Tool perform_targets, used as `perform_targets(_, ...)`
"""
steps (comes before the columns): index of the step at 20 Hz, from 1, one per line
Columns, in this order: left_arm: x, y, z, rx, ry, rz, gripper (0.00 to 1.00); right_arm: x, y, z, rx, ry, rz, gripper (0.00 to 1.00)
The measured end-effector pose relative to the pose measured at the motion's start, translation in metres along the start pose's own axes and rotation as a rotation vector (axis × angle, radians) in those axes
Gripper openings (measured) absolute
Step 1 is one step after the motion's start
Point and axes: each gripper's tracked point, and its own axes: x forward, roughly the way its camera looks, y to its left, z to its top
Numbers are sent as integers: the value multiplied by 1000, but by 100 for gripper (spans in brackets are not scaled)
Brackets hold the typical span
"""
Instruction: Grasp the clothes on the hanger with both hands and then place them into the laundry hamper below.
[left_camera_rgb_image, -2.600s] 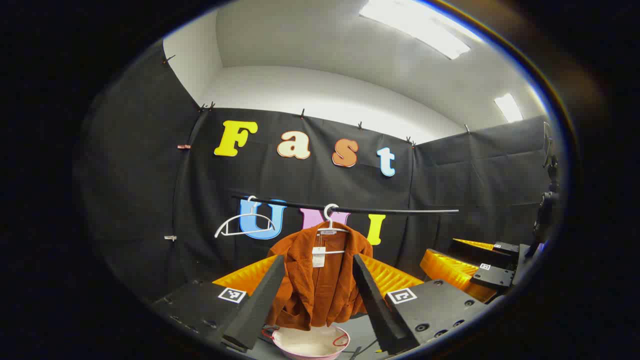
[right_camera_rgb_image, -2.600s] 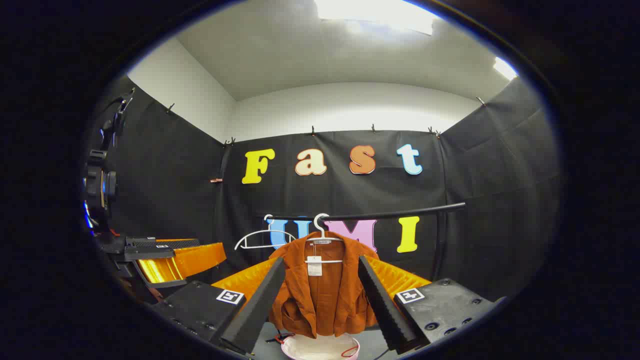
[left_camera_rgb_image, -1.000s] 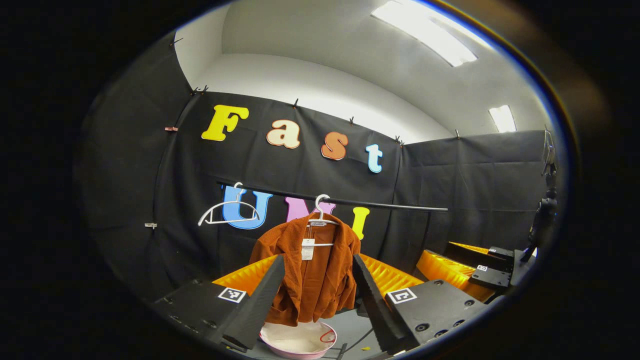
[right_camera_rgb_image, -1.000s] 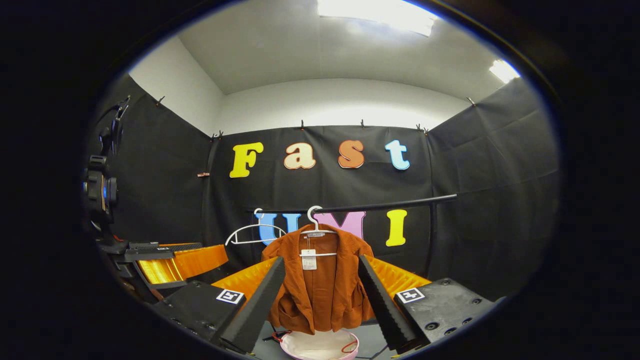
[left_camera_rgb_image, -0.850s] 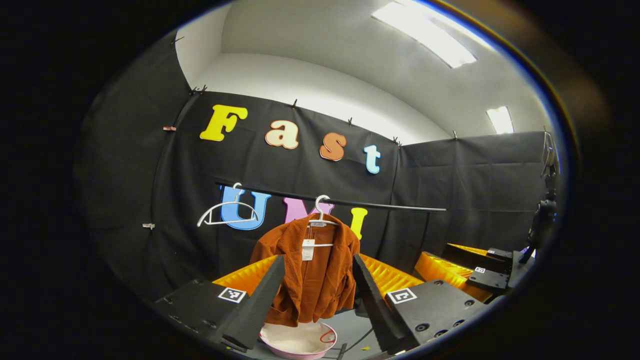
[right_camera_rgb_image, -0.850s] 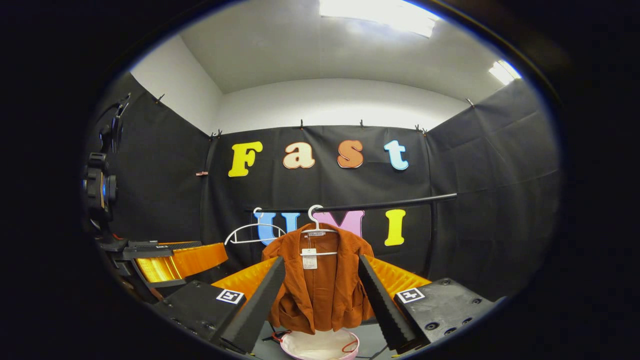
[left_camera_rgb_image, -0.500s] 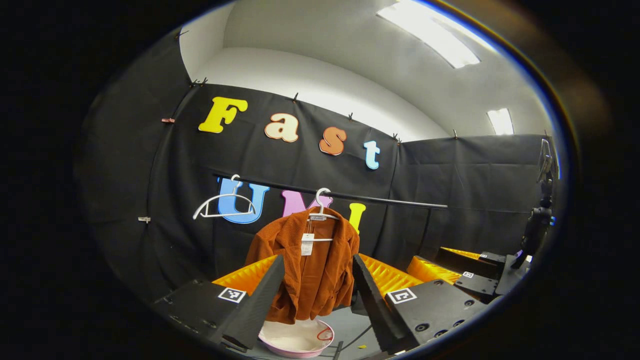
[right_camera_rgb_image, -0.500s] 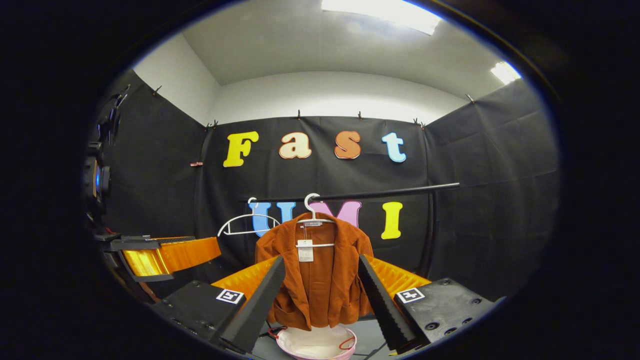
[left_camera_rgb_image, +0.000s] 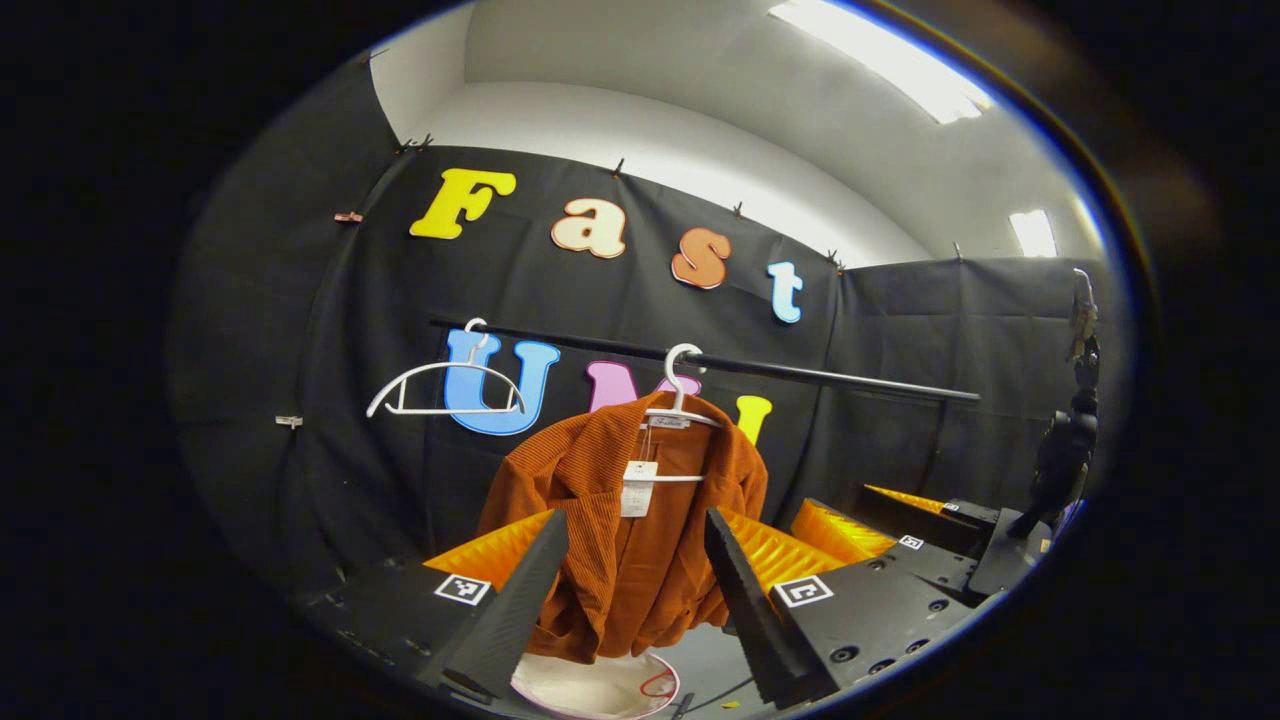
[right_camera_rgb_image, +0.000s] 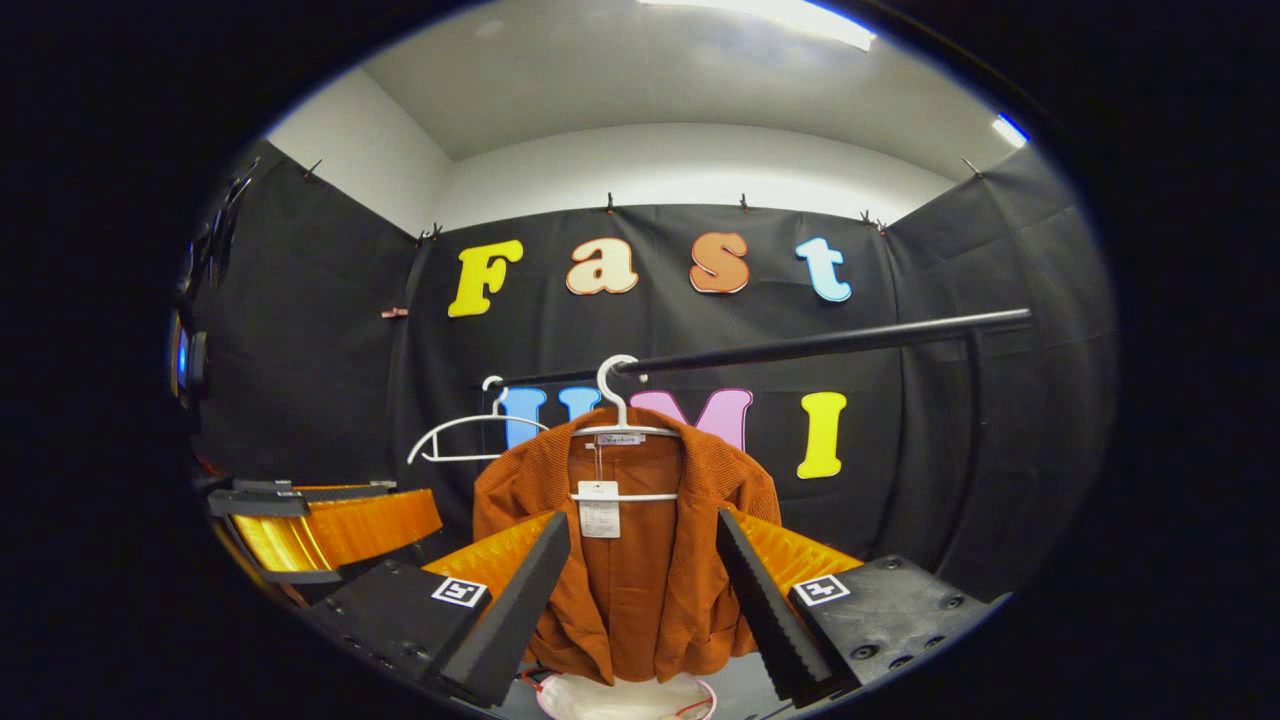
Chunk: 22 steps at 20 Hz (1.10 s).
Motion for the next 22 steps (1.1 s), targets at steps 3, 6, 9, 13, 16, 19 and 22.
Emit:
perform_targets(3,46,2,-22,-27,-11,59,88,46,-15,-40,19,46,43,95)
perform_targets(6,81,9,-52,-49,23,130,88,80,-34,-73,20,102,65,95)
perform_targets(9,109,18,-78,-38,59,201,90,109,-46,-97,45,138,80,95)
perform_targets(13,137,31,-97,1,72,274,92,135,-50,-122,80,188,96,96)
perform_targets(16,153,39,-105,10,83,320,94,152,-47,-134,90,208,120,97)
perform_targets(19,161,47,-116,23,118,382,94,165,-43,-138,97,215,150,95)
perform_targets(22,174,51,-122,28,138,418,94,179,-43,-144,88,218,151,95)
